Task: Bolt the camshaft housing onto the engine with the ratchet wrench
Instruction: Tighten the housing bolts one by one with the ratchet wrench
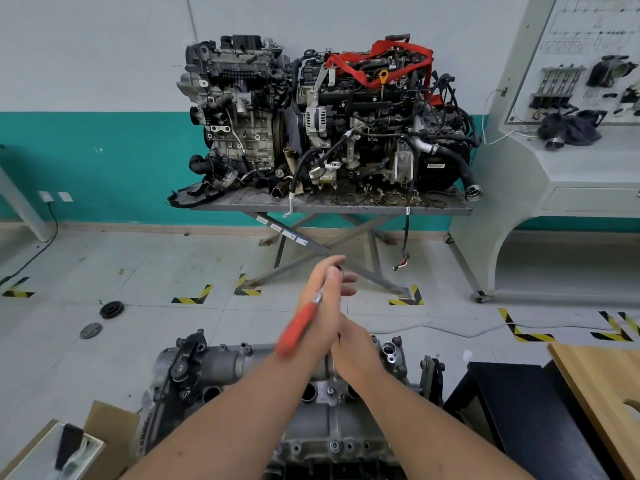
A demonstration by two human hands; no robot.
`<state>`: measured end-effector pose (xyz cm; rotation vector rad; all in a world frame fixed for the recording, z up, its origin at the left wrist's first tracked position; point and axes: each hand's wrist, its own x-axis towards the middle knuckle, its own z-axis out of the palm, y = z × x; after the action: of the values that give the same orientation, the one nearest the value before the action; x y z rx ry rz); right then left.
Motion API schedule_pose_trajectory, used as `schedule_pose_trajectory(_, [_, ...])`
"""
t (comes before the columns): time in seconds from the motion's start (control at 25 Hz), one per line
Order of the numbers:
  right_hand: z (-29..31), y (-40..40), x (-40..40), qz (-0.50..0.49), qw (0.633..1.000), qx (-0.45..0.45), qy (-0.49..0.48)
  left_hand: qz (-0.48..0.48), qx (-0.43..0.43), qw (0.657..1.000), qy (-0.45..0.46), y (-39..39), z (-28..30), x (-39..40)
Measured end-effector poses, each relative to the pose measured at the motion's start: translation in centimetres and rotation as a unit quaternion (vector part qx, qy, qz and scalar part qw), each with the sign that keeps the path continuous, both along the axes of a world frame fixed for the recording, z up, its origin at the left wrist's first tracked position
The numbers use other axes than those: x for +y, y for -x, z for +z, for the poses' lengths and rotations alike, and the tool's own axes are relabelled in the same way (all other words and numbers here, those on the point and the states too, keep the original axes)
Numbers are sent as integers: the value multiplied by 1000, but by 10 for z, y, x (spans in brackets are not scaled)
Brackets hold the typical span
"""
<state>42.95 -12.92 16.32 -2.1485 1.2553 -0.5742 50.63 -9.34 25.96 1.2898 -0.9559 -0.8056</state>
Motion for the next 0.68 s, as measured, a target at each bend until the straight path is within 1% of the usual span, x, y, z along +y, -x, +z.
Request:
schedule_pose_trajectory(0.04, [0, 0, -2, -3, 1000, 7, -9, 14, 98, 994, -35, 2, 4, -5])
schedule_pose_trajectory(0.08, [2, 1, -4, 6, 1000, 9, -13, 19, 172, 983, -54, 3, 7, -8])
schedule_pose_trajectory(0.12, [0, 2, -7, 18, 1000, 8, -16, 18, 215, 975, -59, 2, 8, -10])
schedule_pose_trajectory(0.2, [1, 5, -8, 36, 999, 13, -26, 9, 229, 969, -88, -7, 14, -12])
schedule_pose_trajectory(0.28, [2, 7, -9, 49, 998, 7, -42, -1, 186, 972, -142, -14, 22, -15])
schedule_pose_trajectory(0.32, [2, 8, -10, 52, 997, 7, -48, -10, 145, 974, -175, -16, 26, -15])
schedule_pose_trajectory(0.4, [2, 7, -11, 56, 996, -2, -64, -27, 19, 971, -238, -20, 39, -18])
schedule_pose_trajectory(0.48, [4, 7, -14, 63, 995, -11, -82, -29, -141, 952, -271, -23, 50, -21])
schedule_pose_trajectory(0.52, [4, 7, -15, 67, 994, -15, -89, -33, -236, 932, -274, -24, 55, -24])
schedule_pose_trajectory(0.56, [5, 7, -16, 68, 993, -15, -91, -44, -337, 901, -269, -25, 60, -25])
schedule_pose_trajectory(0.6, [6, 8, -16, 67, 994, -14, -86, -59, -439, 858, -258, -24, 63, -25])
schedule_pose_trajectory(0.68, [8, 8, -16, 66, 995, -11, -75, -76, -608, 760, -218, -24, 60, -22])
